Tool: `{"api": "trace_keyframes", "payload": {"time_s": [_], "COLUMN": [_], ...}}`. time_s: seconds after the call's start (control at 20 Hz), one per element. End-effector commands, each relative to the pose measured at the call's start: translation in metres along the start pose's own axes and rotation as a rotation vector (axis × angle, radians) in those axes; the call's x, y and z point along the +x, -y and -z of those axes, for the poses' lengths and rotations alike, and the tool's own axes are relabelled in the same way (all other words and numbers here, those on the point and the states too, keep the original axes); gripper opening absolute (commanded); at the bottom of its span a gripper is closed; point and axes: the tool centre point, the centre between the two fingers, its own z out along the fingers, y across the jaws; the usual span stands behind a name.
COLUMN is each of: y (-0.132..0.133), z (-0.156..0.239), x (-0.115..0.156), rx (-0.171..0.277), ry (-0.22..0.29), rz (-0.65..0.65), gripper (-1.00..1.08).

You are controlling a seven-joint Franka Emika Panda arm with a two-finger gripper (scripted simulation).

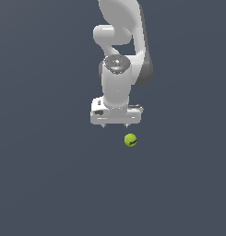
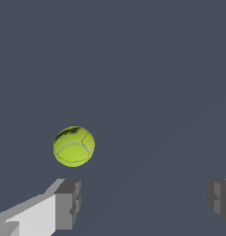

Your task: Pick up the object and move it to a goal position.

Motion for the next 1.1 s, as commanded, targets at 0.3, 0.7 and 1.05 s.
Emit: {"api": "trace_keyframes", "payload": {"time_s": [0.3, 0.7, 1.05], "y": [-0.009, -0.011, 0.009], "z": [-0.004, -0.006, -0.021], "x": [0.001, 0.002, 0.003], "rx": [0.009, 0.013, 0.009], "ry": [0.007, 0.01, 0.009], "rz": [-0.047, -0.066, -0.088], "gripper": [1.0, 1.0, 1.0]}}
